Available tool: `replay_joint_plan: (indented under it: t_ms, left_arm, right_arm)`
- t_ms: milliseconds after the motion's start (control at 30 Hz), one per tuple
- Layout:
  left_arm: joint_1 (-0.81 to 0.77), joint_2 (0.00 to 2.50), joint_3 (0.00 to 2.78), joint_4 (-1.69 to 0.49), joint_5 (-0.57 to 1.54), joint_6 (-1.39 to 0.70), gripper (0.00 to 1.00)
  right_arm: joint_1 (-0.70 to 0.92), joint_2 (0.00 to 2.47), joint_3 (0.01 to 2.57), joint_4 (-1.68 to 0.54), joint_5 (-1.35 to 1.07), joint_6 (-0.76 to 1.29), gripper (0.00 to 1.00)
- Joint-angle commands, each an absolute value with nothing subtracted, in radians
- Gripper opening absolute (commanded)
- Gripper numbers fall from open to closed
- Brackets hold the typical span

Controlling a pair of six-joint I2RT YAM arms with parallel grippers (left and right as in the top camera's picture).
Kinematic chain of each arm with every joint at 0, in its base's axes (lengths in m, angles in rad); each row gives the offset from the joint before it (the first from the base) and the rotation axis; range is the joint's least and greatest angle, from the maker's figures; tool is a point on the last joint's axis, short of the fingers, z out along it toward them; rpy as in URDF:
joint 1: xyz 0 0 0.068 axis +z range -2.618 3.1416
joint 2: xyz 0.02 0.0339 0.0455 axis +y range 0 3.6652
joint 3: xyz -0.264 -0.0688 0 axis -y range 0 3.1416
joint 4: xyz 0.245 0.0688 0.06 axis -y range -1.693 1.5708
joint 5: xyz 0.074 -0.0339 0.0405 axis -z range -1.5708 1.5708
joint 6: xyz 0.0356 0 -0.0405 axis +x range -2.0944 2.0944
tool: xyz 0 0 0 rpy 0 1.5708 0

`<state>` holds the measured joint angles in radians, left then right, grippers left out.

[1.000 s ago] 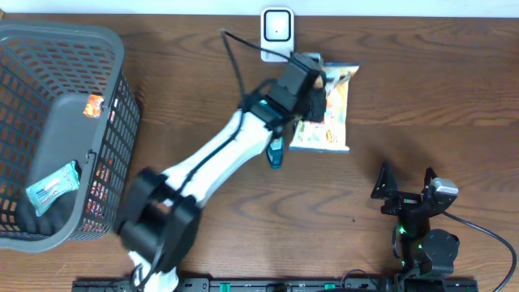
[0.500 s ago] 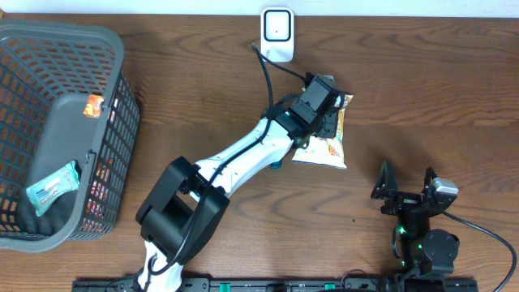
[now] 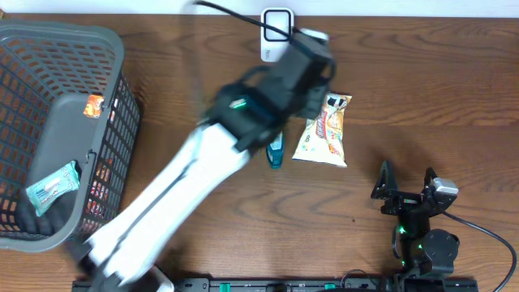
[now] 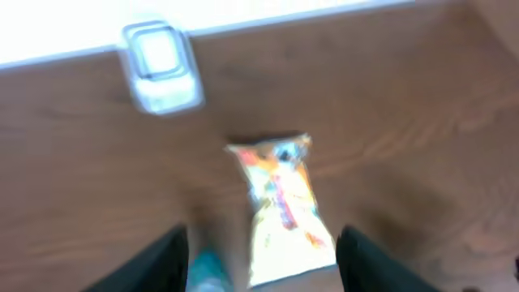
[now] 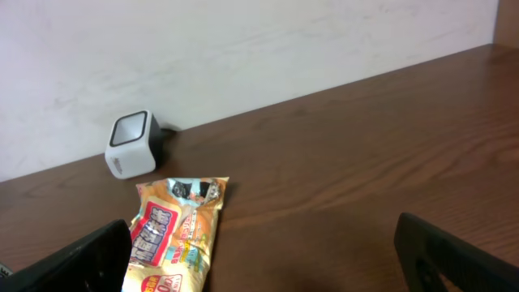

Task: Scan the item barcode
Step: 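Lift the yellow snack bag, carry it past the scanner, release it, then reach the left gripper into the basket and grasp the green wipes pack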

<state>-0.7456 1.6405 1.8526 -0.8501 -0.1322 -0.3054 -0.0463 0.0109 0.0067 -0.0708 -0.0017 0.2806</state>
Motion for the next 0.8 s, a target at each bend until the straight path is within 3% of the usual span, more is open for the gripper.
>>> replay_joint_plan:
  t_ms: [0, 133, 267, 533, 633, 767]
  left_arm:
    - [-0.685, 1.488, 1.874, -0.937, -0.356, -0.304, 0.6]
    - [-0.522, 1.34, 1.874, -0.986, -0.438, -0.364, 0.62]
    - [-0.239, 1.258, 1.874, -0.995, -0.447, -0.426, 0.67]
    - [0.338, 1.321, 1.826, -1.227, -0.364, -0.835, 0.68]
    - [0.471, 1.387, 1.762, -1.253, -0.247, -0.915, 0.58]
    - [0.564, 1.459, 1.632, -1.221, -0.197, -1.014, 0.57]
  right_arm:
    - [-0.041, 0.006, 0.006, -0.075, 0.009, 0.273, 0.99]
    - [-0.041, 0.006, 0.006, -0.075, 0.009, 0.273, 0.99]
    - [-0.041, 0.006, 0.006, -0.075, 0.009, 0.273, 0.99]
    - [-0.041, 0.006, 0.006, -0.075, 0.009, 0.273, 0.99]
    - [-0.041, 0.006, 0.006, -0.075, 0.009, 0.273, 0.99]
    - [-0.041, 0.006, 0.006, -0.075, 0.009, 0.273, 0.99]
